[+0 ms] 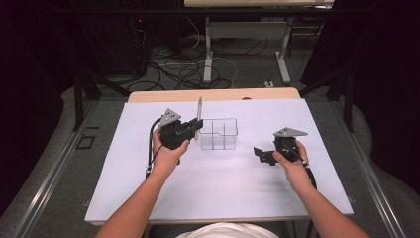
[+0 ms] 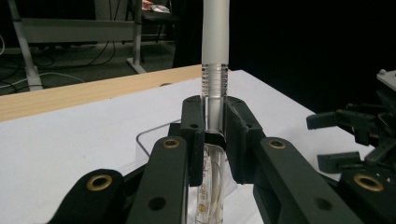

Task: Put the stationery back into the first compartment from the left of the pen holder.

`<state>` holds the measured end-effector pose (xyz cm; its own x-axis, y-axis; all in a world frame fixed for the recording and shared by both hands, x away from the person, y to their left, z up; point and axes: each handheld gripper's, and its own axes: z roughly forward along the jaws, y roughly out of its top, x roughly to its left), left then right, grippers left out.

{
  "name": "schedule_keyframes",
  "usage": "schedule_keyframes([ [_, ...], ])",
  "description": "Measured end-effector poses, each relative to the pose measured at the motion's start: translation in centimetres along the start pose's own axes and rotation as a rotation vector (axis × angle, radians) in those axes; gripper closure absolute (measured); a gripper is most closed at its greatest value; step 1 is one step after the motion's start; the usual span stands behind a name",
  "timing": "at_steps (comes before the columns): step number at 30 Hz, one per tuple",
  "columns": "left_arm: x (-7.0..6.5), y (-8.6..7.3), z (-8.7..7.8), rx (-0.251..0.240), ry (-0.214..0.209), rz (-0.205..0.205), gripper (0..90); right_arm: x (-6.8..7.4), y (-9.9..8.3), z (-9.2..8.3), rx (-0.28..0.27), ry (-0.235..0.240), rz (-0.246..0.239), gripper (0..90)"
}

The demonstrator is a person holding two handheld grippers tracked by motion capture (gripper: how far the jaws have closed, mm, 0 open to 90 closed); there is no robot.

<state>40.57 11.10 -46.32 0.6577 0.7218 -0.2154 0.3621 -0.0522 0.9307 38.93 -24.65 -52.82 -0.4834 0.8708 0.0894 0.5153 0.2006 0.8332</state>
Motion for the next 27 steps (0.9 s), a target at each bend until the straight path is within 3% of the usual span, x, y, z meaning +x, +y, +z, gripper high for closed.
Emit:
schedule_keyframes([
  [9, 0.2, 0.9, 2.0, -0.027, 0.030, 0.000, 79.1, 0.0, -0.1, 0.1, 0.011, 0.013, -0.001, 0.0],
  [27, 1.0, 0.7, 4.7, -0.001, 0.069, -0.019, 79.1, 0.0, -0.3, 0.4, 0.026, 0.029, -0.004, 1.0],
])
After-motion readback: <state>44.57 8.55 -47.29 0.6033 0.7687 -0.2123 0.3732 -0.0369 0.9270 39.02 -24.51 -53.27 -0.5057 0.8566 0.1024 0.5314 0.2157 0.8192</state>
